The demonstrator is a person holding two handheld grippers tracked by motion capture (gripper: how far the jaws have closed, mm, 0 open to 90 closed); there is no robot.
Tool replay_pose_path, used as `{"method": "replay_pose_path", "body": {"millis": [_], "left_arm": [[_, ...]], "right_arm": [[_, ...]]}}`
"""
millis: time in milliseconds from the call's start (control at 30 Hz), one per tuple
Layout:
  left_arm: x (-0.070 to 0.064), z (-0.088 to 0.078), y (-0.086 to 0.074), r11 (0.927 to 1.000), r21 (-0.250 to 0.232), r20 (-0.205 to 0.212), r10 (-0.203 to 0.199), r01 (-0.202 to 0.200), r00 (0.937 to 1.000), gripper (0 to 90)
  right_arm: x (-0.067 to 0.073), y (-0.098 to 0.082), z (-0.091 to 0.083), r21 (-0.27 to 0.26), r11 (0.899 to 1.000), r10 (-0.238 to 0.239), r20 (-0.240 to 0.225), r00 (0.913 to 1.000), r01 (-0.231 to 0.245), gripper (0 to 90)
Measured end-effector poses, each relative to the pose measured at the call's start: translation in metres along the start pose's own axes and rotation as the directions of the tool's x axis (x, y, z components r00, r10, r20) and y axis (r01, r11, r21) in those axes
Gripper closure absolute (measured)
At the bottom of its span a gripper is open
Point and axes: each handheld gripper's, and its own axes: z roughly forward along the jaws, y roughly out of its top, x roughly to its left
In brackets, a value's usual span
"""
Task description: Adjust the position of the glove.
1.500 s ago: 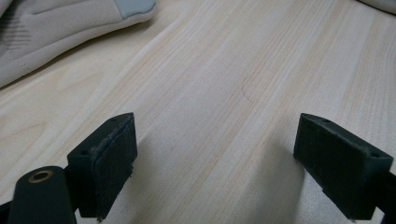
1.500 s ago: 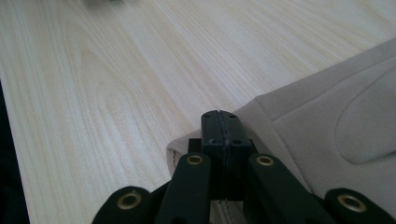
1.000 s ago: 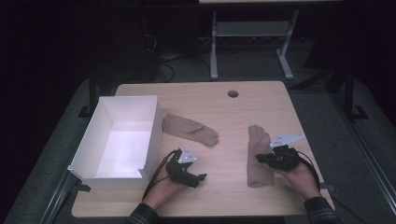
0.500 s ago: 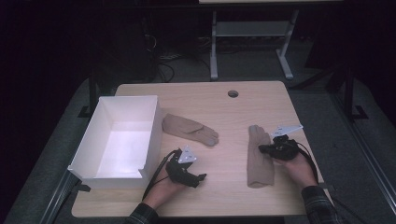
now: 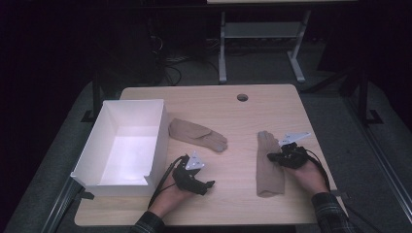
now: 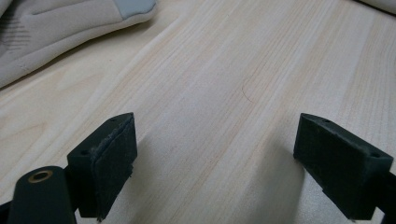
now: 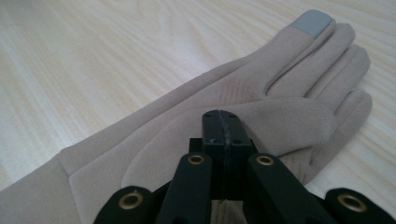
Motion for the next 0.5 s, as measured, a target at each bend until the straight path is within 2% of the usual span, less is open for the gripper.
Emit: {"method": "replay_pose_path", "body": {"millis": [67,267,333,500], "left_arm": [[0.0,0.0,0.0,1.0,0.0,0.0,0.0,0.0,1.0,12.8],[0.0,0.0,0.0,1.0,0.0,-0.001,0.001,-0.001,1.0,12.8],[-0.001,0.0,0.0,1.0,0.0,0.001,-0.007,0.007,1.0,12.8],[0.0,0.0,0.0,1.0,0.0,0.001,-0.007,0.007,1.0,12.8]], "right_arm": [[0.003,0.0,-0.001,0.009,1.0,-0.016,-0.003,0.9999,0.016,90.0],[0.015,-0.002,-0.002,0.016,1.0,-0.02,-0.03,0.9994,0.02,90.0],[0.024,-0.003,-0.001,0.01,1.0,-0.022,-0.056,0.9982,0.023,90.0],[0.041,-0.005,-0.003,0.025,0.998,-0.049,-0.073,0.9961,0.051,90.0]]}}
